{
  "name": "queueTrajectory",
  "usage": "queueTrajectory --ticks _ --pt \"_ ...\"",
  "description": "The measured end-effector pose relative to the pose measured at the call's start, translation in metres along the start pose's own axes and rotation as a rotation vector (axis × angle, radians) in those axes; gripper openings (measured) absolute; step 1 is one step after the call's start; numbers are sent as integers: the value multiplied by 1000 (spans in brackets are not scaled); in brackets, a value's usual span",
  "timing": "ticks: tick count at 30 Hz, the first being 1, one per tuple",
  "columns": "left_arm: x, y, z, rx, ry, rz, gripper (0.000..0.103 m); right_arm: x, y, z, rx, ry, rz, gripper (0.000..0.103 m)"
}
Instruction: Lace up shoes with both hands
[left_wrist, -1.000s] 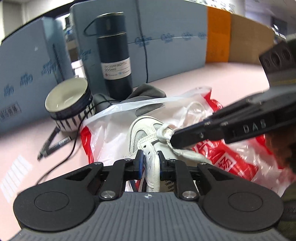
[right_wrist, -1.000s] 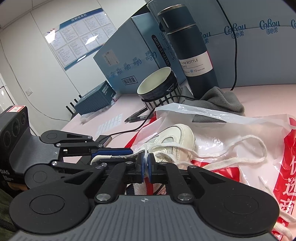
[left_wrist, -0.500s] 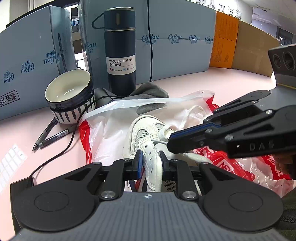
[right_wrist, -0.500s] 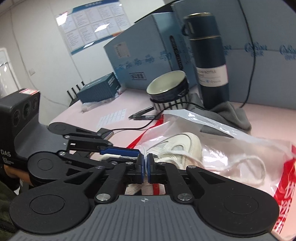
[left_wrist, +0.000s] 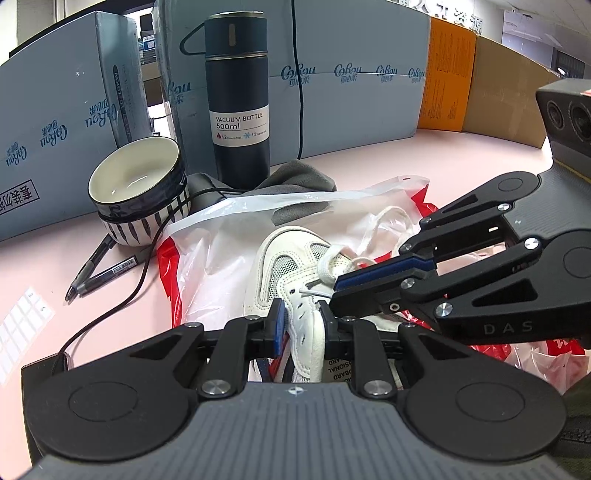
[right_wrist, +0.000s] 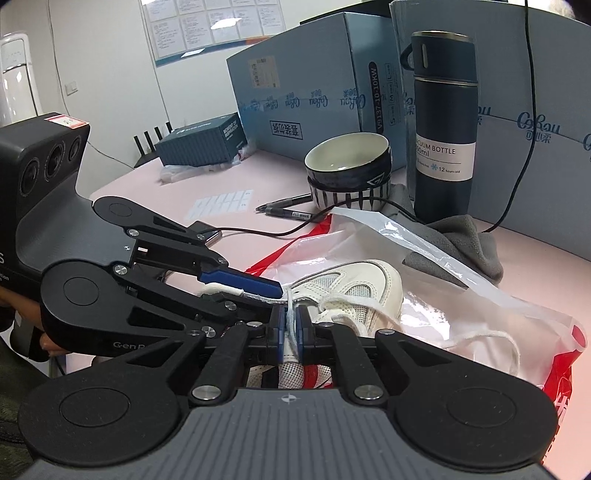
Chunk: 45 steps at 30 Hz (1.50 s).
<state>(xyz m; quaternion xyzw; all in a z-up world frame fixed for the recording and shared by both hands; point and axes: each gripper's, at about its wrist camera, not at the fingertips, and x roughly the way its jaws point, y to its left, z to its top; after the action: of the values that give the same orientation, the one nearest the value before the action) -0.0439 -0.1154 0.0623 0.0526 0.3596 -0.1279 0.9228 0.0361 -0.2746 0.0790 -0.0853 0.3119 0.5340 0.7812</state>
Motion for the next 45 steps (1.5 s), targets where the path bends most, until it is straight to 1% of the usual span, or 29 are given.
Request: queueTrajectory --ticks 9,10,11,12,15,16,17,20,21,22,24,25,28,33,37,42,45 --pt "3 -2 2 33 6 7 18 -2 -5 2 49 -2 15 7" --pt "4 -2 2 36 7 14 22 -1 -5 2 52 -1 16 7" --pt "6 -2 1 38 10 26 31 -1 -5 1 54 -1 16 7" --pt "7 0 1 35 14 30 34 -1 -5 1 55 -1 16 7" --pt "8 5 -1 13 11 20 31 -2 -5 -1 52 -1 15 7" --pt "8 5 -1 23 5 23 28 -2 -5 -2 55 -4 16 7" --pt "7 1 -2 67 -4 40 24 -2 -5 -2 59 -6 17 7" --pt "5 -13 -3 215 -24 89 24 -3 -7 -2 89 -13 24 7" --pt "5 -16 -3 247 -25 94 23 -4 -9 -1 109 -19 27 7" --pt "5 -16 -3 255 -23 87 18 -5 -10 -1 117 -24 20 7" --pt "5 -14 -1 236 -23 73 17 -6 -10 1 107 -26 -11 7" --pt "5 -11 0 214 -21 64 17 -7 -11 1 104 -27 -20 7" --pt "5 2 4 92 -14 20 16 -7 -12 1 105 -26 -21 7" --pt "8 28 2 -160 -8 -69 16 -4 -14 -2 109 -28 -17 6" --pt "12 48 -3 -326 -4 -146 17 -2 -14 -5 85 -24 -15 4" --pt "16 66 -9 -511 10 -214 17 -2 -9 -6 10 -33 -22 4" --pt "18 72 -11 -574 14 -238 17 -1 -9 -5 0 -33 -12 4"
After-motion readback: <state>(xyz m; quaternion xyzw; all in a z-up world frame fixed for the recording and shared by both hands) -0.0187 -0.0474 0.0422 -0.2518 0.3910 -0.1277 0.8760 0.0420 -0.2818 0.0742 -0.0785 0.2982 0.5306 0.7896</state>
